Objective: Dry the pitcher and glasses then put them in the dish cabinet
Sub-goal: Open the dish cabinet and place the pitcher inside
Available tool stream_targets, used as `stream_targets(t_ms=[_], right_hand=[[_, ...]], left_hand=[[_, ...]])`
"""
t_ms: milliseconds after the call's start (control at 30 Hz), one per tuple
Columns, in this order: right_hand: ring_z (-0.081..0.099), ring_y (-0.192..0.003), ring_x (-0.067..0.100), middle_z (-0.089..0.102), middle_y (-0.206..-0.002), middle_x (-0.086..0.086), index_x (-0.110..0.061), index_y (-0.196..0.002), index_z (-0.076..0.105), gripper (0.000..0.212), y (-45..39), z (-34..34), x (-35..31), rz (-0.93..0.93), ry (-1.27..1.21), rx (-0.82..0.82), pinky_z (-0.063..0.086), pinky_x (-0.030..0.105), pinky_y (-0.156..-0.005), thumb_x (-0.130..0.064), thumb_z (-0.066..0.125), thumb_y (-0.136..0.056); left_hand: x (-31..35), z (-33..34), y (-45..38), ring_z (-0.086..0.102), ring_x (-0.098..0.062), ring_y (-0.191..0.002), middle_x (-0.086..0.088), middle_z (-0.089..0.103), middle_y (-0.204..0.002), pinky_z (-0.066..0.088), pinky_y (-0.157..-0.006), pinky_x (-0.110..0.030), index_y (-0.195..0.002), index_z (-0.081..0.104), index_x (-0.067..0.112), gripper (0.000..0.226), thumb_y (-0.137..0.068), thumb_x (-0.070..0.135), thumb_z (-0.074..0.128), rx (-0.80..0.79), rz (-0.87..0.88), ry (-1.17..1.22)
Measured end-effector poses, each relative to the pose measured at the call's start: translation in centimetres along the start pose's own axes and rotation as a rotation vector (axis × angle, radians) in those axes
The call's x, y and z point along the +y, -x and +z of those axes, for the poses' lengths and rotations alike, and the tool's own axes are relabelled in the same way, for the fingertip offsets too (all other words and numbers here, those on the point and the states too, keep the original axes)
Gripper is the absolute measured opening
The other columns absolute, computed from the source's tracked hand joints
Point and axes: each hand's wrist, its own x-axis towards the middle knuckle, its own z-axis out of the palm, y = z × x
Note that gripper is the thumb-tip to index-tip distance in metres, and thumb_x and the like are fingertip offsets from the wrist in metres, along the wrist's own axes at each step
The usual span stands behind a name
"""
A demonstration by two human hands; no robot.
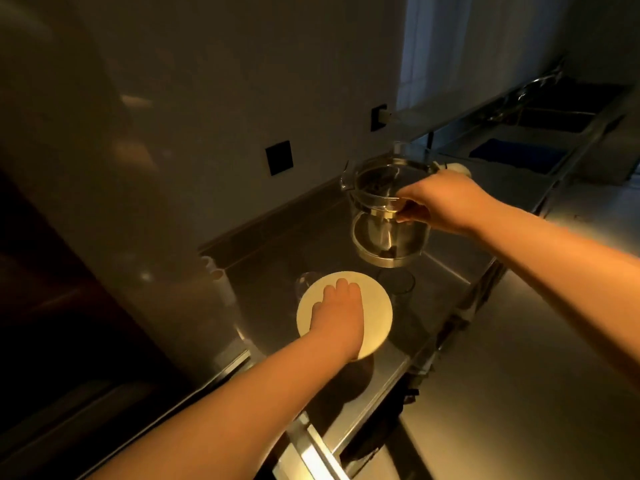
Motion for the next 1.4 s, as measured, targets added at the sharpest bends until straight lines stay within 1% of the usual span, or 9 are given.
stream_targets(t_ms=[200, 367, 500, 700, 867, 967, 1133, 1233, 1400], right_hand=[[0.06, -0.092, 0.018, 0.067, -0.097, -0.004, -0.024, -0.104, 0.066, 0.021, 5.4, -8.4, -5.4, 0.033, 0.047, 0.02, 0.049, 0.033, -0.079, -0.032, 0.061, -0.085], [0.06, -0.094, 0.019, 0.065, -0.099, -0.004, -0.025, -0.108, 0.065, 0.028, 8.8, -12.5, -10.7, -0.001, 0.068, 0.045, 0.05, 0.035, -0.078, -0.038, 0.061, -0.084], [0.053, -0.084, 0.011, 0.054, -0.089, -0.012, -0.022, -0.106, 0.066, 0.026, 11.3, -14.1, -14.9, -0.088, 0.051, 0.078, 0.037, 0.018, -0.065, -0.035, 0.061, -0.084], [0.048, -0.072, 0.006, 0.063, -0.086, -0.008, -0.021, -0.1, 0.069, 0.023, 14.6, -15.7, -21.3, -0.242, -0.02, 0.088, 0.03, -0.001, -0.059, -0.037, 0.06, -0.085], [0.044, -0.067, -0.012, 0.059, -0.079, -0.017, -0.031, -0.093, 0.066, 0.017, 15.8, -15.7, -25.7, -0.356, -0.051, 0.073, 0.027, 0.008, -0.056, -0.042, 0.057, -0.084], [0.052, -0.071, -0.005, 0.06, -0.08, -0.018, -0.032, -0.094, 0.066, 0.027, 15.9, -15.0, -27.6, -0.421, -0.093, 0.053, 0.033, 0.012, -0.059, -0.048, 0.05, -0.08], [0.051, -0.067, -0.007, 0.062, -0.08, -0.02, -0.035, -0.094, 0.065, 0.027, 16.5, -13.9, -30.1, -0.552, -0.161, 0.028, 0.034, 0.011, -0.057, -0.047, 0.048, -0.077], [0.054, -0.066, -0.004, 0.06, -0.077, -0.022, -0.034, -0.092, 0.065, 0.024, 17.1, -13.0, -31.1, -0.632, -0.188, 0.024, 0.036, 0.011, -0.057, -0.045, 0.05, -0.077], [0.051, -0.06, -0.004, 0.065, -0.071, -0.016, -0.031, -0.091, 0.066, 0.023, 18.2, -11.2, -31.8, -0.742, -0.195, 0.019, 0.03, 0.006, -0.055, -0.041, 0.052, -0.076]], left_hand=[[0.5, -3.7, 7.9, 0.028, -0.03, -0.136, -0.009, 0.022, -0.15, 0.034, -0.107, -0.044, -0.149, 0.011, 0.014, 0.098, -0.077, 0.019, 0.077, 0.082, 0.103, -0.042], [-0.9, -4.6, 15.5, 0.029, -0.028, -0.138, -0.007, 0.024, -0.152, 0.03, -0.111, -0.042, -0.15, 0.012, 0.017, 0.08, -0.09, 0.025, 0.064, 0.112, 0.027, 0.023], [-2.3, -4.0, 21.6, 0.032, -0.027, -0.134, -0.007, 0.027, -0.147, 0.034, -0.109, -0.041, -0.147, 0.018, 0.016, 0.092, -0.077, 0.026, 0.077, 0.12, 0.012, -0.082], [-4.5, -1.5, 29.6, 0.026, -0.022, -0.133, -0.002, 0.023, -0.144, 0.036, -0.108, -0.038, -0.143, 0.021, 0.021, 0.094, -0.071, 0.02, 0.081, 0.107, -0.128, 0.057], [-7.2, 1.2, 33.8, 0.033, -0.019, -0.125, 0.002, 0.03, -0.136, 0.043, -0.099, -0.036, -0.133, 0.032, 0.023, 0.067, -0.078, 0.009, 0.068, 0.2, -0.259, 0.076], [-8.6, 2.6, 35.5, 0.036, -0.02, -0.119, 0.0, 0.034, -0.132, 0.046, -0.095, -0.035, -0.13, 0.036, 0.021, 0.056, -0.082, 0.003, 0.059, 0.21, -0.329, 0.063], [-9.3, 4.3, 37.3, 0.028, -0.026, -0.133, -0.008, 0.021, -0.148, 0.041, -0.103, -0.036, -0.149, 0.016, 0.017, 0.078, -0.085, 0.006, 0.059, 0.117, -0.415, 0.011], [-9.5, 4.8, 38.4, 0.02, -0.028, -0.138, -0.009, 0.01, -0.154, 0.039, -0.105, -0.036, -0.151, 0.004, 0.018, 0.087, -0.084, 0.008, 0.059, 0.049, -0.471, -0.017], [-9.6, 6.2, 40.4, 0.025, -0.027, -0.133, -0.01, 0.015, -0.15, 0.04, -0.098, -0.035, -0.146, 0.014, 0.015, 0.084, -0.08, 0.01, 0.066, 0.0, -0.586, -0.044]])
